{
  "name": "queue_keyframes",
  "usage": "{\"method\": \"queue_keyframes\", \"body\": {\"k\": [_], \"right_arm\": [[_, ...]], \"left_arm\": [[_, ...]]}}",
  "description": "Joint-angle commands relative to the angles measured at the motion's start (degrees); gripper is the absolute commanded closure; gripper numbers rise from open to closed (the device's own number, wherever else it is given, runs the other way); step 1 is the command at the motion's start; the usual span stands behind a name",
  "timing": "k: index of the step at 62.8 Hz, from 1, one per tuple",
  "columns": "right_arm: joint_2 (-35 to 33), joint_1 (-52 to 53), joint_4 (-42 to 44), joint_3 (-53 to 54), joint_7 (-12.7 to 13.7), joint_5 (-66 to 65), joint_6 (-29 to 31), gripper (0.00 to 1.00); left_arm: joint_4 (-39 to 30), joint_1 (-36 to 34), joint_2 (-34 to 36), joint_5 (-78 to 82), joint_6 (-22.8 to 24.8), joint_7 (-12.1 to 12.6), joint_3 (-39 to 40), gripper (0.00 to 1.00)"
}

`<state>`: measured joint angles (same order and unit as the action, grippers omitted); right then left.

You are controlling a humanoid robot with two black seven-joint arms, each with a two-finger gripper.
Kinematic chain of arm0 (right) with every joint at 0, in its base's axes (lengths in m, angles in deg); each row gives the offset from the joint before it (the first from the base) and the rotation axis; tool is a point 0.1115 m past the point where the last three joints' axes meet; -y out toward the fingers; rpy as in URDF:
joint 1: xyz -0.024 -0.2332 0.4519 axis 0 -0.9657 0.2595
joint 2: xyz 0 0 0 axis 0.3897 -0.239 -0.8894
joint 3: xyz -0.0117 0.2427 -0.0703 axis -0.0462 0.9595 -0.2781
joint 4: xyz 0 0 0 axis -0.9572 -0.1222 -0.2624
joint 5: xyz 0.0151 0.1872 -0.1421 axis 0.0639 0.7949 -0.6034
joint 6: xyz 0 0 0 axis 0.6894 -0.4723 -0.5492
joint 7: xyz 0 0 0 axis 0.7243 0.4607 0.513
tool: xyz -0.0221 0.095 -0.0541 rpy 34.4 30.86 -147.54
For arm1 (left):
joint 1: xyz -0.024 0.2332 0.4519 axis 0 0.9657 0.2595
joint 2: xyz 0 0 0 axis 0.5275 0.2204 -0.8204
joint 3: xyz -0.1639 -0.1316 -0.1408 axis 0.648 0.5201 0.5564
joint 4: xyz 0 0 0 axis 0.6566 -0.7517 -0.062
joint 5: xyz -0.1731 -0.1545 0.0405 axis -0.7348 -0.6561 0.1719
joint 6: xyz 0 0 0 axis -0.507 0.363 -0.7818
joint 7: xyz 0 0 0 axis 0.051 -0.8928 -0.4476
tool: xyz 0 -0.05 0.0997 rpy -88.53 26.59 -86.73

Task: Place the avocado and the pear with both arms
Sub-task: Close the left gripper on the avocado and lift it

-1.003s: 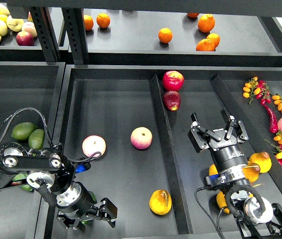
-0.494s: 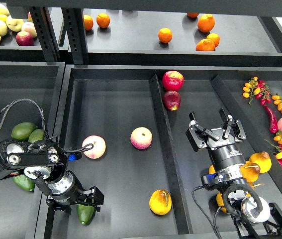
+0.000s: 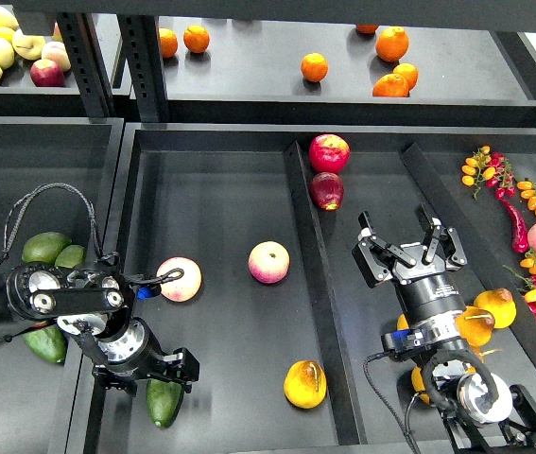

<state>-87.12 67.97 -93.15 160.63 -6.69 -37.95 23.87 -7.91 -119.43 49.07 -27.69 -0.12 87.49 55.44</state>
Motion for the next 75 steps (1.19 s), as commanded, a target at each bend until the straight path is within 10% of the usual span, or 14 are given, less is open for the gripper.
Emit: {"method": "queue_keyframes", "body": {"k": [1, 47, 75], "right_arm": [[0.0, -0.02, 0.0, 0.02, 0.01, 0.0, 0.05, 0.0], [0.0, -0.02, -0.17, 0.81, 0.01, 0.09, 0.05, 0.0], [0.0, -0.11, -0.17, 1.08, 0.01, 0.09, 0.05, 0.0]], "left_arm": [[1.35, 0.01, -0.87, 0.12, 0.0, 0.0, -0.71, 0.01], [3.64, 1.41, -2.36, -0.23, 0.0, 0.0, -3.0, 0.05], [5.66, 0.97, -3.42, -3.57, 0.0, 0.0, -2.47, 0.53]]}}
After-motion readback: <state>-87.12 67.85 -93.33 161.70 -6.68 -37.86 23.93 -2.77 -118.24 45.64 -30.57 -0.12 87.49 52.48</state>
